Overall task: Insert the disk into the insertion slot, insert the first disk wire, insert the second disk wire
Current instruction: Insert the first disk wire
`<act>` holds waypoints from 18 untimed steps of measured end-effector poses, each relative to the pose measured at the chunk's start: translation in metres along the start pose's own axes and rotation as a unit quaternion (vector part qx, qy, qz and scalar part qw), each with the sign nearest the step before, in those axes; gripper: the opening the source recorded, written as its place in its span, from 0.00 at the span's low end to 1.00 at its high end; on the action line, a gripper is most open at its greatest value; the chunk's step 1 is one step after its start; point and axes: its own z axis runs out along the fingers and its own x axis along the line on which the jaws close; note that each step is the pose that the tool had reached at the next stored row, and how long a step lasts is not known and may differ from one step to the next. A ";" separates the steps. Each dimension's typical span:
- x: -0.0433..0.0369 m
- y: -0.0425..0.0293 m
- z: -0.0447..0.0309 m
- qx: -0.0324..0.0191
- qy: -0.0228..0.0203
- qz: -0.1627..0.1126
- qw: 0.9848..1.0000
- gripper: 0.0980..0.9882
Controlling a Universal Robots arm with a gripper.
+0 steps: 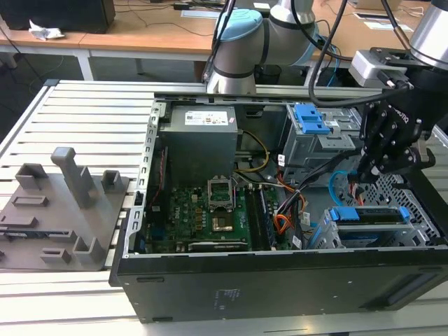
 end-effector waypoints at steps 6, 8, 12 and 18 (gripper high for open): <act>0.0000 0.0000 0.0000 0.000 0.000 0.000 1.000 0.08; 0.0000 0.0000 0.0000 0.000 0.001 0.000 1.000 0.08; -0.0001 -0.0070 -0.0003 -0.001 0.001 0.000 1.000 0.08; 0.0030 -0.0142 -0.0005 -0.002 0.001 0.000 1.000 0.08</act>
